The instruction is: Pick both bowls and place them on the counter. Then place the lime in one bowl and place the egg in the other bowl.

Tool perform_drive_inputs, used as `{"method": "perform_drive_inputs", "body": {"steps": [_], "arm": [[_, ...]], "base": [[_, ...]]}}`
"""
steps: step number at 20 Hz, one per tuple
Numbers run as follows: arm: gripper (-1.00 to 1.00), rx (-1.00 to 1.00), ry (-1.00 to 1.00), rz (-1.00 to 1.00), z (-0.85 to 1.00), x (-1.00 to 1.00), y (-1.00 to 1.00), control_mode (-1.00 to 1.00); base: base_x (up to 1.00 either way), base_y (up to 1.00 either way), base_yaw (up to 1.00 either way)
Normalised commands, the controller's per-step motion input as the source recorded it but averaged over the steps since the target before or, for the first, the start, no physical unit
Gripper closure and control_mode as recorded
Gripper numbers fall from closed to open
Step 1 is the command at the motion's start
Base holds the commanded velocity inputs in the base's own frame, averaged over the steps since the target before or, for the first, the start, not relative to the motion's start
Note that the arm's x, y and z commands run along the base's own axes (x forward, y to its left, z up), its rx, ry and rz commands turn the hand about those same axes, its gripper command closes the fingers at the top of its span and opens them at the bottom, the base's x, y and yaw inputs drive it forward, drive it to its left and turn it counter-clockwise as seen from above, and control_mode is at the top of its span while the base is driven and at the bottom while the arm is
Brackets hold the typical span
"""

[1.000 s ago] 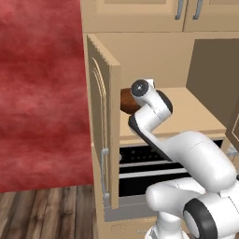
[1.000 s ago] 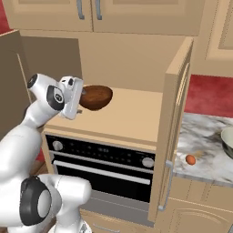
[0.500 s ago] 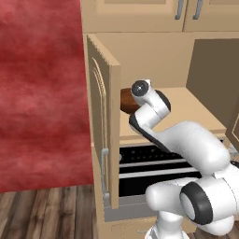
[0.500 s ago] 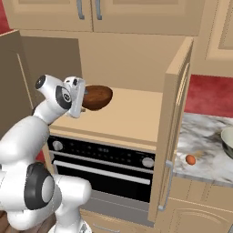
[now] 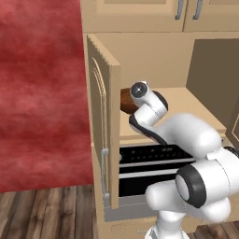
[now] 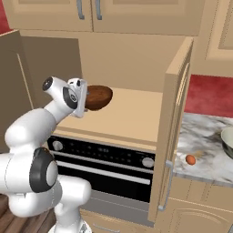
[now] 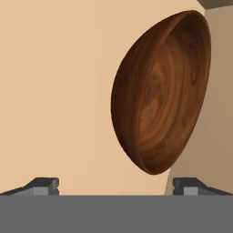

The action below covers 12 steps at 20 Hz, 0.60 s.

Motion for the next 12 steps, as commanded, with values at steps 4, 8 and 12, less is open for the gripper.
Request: {"method": "perform_drive_inputs", "body": {"steps": [4, 8, 12], "arm": [[-1.00, 0.00, 0.02, 0.02, -0.15, 0.35, 0.14, -1.00], [-1.00, 0.00, 0.01, 0.02, -0.17, 0.29, 0.08, -1.00], [-1.00, -0.01, 0.01, 0.02, -0.17, 0.25, 0.08, -1.00]], "base": [[0.00, 0.00, 0.00], [0.00, 0.00, 0.00], [0.00, 0.00, 0.00]]}}
